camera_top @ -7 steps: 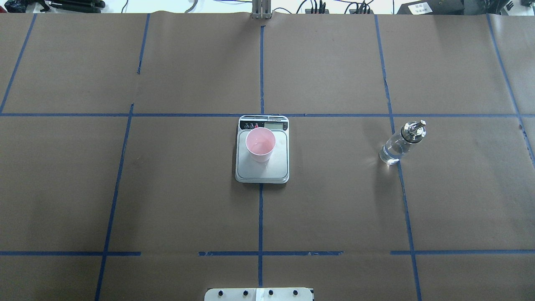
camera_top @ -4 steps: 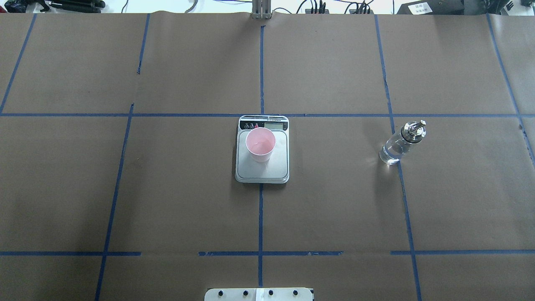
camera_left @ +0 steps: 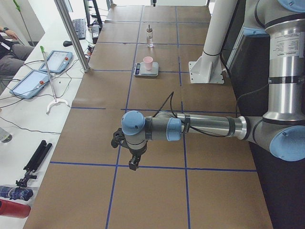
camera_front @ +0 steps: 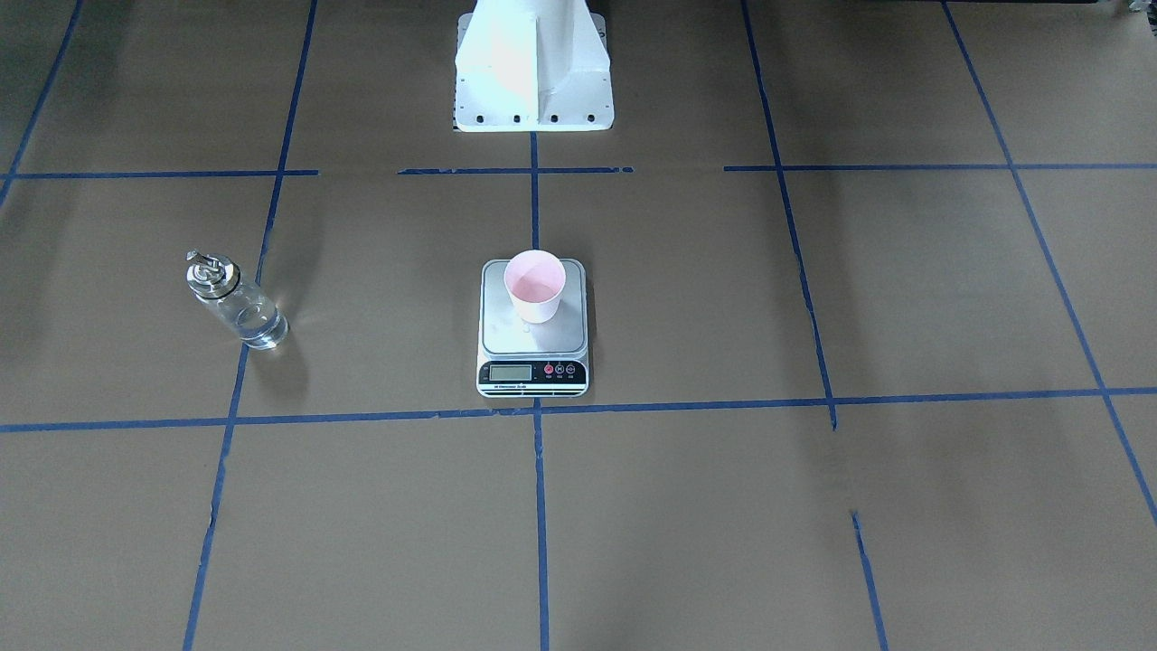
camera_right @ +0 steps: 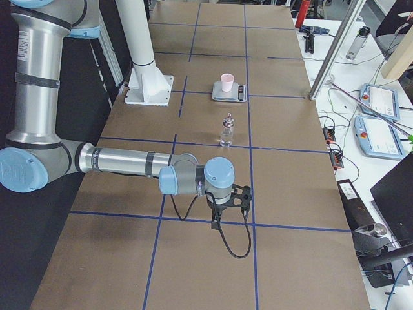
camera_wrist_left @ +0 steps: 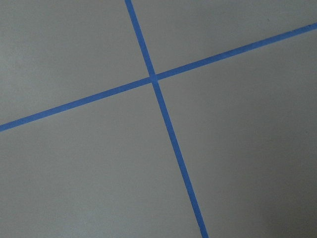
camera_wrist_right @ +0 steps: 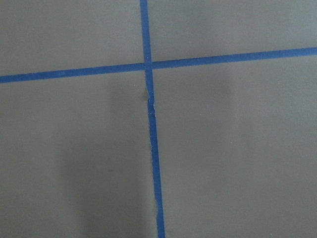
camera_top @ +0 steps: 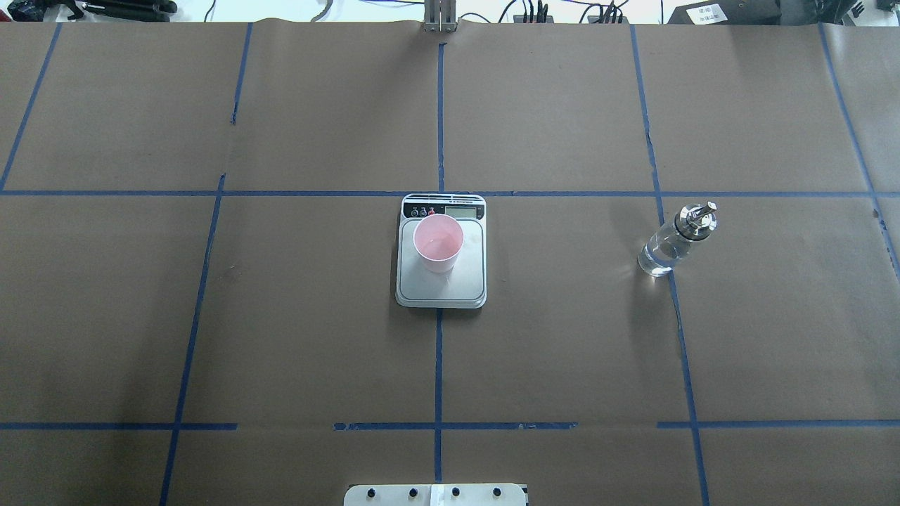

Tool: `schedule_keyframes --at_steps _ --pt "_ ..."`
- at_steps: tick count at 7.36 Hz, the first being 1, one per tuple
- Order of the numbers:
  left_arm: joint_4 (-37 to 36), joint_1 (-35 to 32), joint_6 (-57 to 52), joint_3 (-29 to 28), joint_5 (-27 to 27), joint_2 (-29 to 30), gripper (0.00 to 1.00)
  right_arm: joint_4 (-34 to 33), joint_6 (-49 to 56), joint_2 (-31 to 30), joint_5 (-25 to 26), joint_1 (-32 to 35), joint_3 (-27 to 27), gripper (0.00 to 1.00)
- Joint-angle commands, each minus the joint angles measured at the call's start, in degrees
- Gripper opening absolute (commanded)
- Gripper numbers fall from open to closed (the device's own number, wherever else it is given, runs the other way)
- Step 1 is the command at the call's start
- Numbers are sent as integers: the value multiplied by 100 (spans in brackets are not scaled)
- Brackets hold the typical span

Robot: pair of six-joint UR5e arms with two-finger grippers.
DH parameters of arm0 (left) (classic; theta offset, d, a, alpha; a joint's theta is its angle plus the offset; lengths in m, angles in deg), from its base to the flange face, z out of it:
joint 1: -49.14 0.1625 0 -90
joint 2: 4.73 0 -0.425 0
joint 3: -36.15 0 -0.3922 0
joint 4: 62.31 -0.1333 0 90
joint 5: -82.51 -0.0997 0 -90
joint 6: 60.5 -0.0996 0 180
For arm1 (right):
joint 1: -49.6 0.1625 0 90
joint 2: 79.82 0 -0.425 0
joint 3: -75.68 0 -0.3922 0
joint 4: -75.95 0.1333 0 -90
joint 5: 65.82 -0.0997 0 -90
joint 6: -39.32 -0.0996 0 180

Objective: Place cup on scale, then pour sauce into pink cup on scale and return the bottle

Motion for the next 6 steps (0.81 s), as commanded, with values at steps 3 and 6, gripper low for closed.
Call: schedule_keyframes --at_steps 3,6 --pt "12 -76 -6 -5 -42 -45 100 7 8 -21 -8 0 50 100" --pt "12 -235 -15 -23 -286 -36 100 7 16 -21 -8 0 50 100"
